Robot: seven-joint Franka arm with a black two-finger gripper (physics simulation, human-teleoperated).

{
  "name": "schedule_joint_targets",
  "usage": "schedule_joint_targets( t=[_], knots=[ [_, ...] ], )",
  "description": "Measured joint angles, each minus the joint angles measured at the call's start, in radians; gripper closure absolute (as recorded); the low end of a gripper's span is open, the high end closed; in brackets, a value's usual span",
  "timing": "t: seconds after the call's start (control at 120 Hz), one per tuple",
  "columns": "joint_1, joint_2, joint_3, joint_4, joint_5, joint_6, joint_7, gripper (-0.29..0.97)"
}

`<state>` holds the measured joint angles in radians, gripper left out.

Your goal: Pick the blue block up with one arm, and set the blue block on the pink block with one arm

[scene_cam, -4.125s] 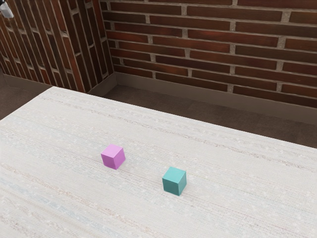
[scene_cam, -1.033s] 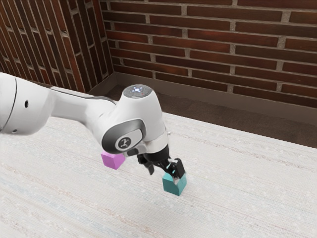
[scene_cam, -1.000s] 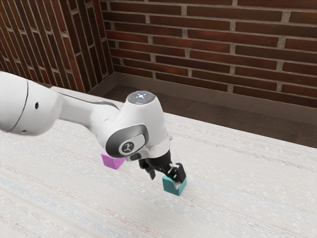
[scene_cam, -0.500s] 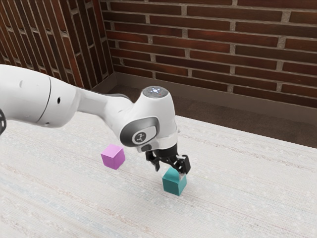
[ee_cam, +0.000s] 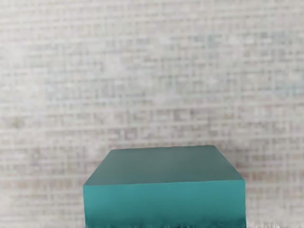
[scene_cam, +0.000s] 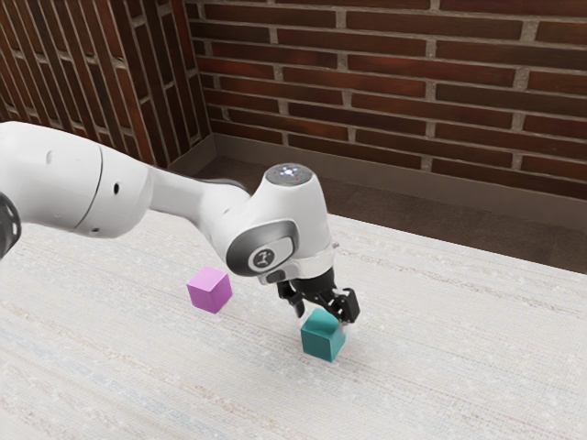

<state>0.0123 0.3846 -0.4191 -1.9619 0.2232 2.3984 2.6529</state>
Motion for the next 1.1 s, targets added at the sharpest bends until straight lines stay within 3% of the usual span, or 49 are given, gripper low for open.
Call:
schedule_joint_targets(
  t=[1.1],
  knots=[
    [0.001,0.106,0.017,0.056,0.025,0.017,0.102,0.00]
  ],
)
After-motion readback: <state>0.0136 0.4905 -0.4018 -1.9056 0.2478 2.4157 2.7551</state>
